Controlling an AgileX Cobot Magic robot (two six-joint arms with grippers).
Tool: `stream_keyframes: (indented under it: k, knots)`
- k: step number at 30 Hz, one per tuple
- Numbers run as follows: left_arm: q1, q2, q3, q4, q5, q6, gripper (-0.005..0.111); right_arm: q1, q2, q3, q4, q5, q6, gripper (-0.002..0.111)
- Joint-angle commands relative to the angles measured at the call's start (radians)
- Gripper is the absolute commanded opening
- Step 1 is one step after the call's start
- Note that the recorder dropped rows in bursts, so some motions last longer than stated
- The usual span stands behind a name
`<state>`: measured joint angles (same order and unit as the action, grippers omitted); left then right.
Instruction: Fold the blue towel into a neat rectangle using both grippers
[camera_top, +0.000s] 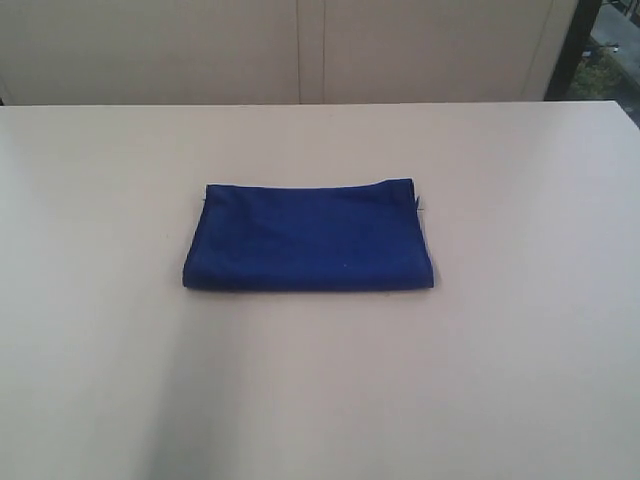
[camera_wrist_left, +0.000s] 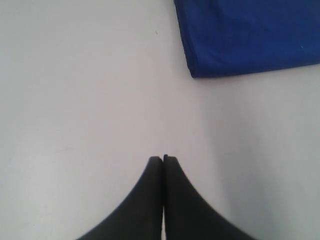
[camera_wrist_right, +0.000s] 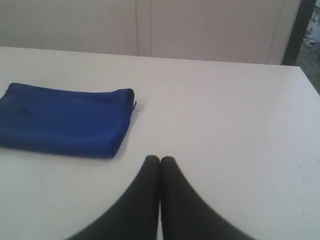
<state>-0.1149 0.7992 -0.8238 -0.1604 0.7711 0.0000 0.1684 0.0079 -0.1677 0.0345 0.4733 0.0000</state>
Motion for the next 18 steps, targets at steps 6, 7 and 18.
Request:
stream_keyframes:
  k: [6, 7, 18]
  knots:
    - [0.004, -0.008, 0.003, -0.007, 0.001, 0.0, 0.0, -0.061, -0.008, 0.11, -0.009, -0.069, 0.005, 0.0]
    - [0.004, -0.008, 0.003, -0.007, 0.001, 0.0, 0.0, -0.061, -0.008, 0.123, -0.009, -0.075, 0.005, 0.0]
    - [0.004, -0.008, 0.003, -0.007, 0.001, 0.0, 0.0, -0.061, -0.008, 0.168, -0.009, -0.121, 0.005, 0.0]
